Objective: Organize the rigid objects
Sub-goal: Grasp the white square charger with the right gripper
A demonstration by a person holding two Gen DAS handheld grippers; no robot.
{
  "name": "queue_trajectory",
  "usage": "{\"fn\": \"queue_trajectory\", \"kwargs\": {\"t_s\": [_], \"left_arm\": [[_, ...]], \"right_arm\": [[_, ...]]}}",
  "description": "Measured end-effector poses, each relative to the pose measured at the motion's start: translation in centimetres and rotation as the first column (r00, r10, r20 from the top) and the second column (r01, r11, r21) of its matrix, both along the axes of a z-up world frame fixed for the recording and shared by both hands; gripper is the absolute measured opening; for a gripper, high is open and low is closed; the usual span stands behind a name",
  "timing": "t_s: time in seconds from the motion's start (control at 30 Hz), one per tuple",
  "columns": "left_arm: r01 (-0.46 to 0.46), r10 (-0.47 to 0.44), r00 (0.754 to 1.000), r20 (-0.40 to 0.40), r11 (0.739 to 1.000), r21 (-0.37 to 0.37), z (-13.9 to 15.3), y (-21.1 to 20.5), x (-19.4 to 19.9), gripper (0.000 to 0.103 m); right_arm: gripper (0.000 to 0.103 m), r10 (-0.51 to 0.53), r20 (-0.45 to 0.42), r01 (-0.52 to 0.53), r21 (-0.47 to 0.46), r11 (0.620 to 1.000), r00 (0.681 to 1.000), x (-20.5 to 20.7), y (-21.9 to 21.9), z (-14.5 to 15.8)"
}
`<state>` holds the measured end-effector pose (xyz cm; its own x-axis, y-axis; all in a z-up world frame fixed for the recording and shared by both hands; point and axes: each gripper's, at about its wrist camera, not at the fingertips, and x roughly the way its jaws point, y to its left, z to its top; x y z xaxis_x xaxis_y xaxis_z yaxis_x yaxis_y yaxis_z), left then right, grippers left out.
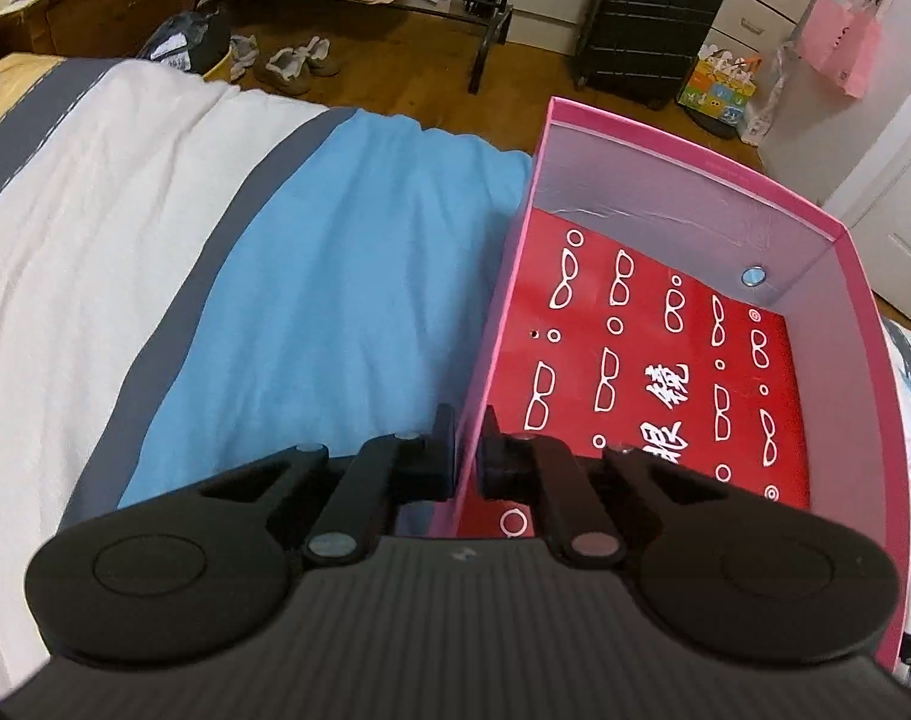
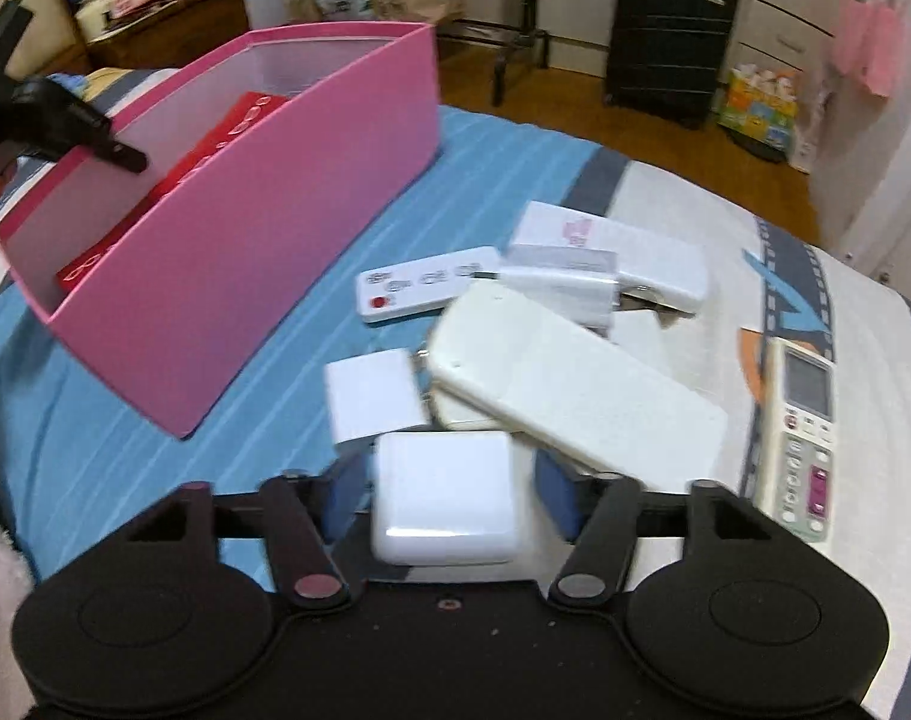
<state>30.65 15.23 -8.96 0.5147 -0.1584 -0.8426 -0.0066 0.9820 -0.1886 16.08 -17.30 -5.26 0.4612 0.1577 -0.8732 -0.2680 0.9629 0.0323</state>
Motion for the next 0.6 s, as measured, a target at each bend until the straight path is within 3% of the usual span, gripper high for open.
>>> {"fn": "queue_trajectory", "kwargs": {"t_s": [0.07,0.2,0.3,0.37,0.43,0.6], "left_arm": [[0.008,-0.009,1.000,-0.011,0.998,-0.059,0.3,0.5,-0.1,0.007],[0.052,-0.051,0.999,0.010,0.998,-0.029,0.7,-0.2,-0.8,0.008],[0.059,-0.058,0.998,0.017,0.998,-0.037,1.0,-0.1,-0.9,0.008],[0.063,-0.061,0.998,0.025,0.995,-0.081,1.2,0.3,-1.0,0.011],[0.057,-0.054,0.998,0.022,0.988,-0.142,1.2,1.1,-0.8,0.013],[0.042,-0.042,0.999,0.004,0.986,-0.161,0.5,1.8,-0.7,0.013]], "right_arm": [[0.074,0.009,-0.029,-0.008,0.019,1.000,1.000,0.1,-0.2,-0.4],[0.074,-0.004,-0.062,0.004,0.000,1.000,0.998,0.6,0.0,-1.7],[0.071,-0.023,-0.065,0.026,0.049,0.998,0.998,0.7,-0.3,-1.7],[0.063,-0.033,-0.087,0.040,0.080,0.996,0.996,0.7,-0.5,-2.0],[0.063,-0.042,-0.077,0.048,0.075,0.996,0.996,0.3,-0.5,-1.9],[0.063,-0.095,-0.064,0.100,0.080,0.992,0.993,0.0,-0.5,-2.3]]}}
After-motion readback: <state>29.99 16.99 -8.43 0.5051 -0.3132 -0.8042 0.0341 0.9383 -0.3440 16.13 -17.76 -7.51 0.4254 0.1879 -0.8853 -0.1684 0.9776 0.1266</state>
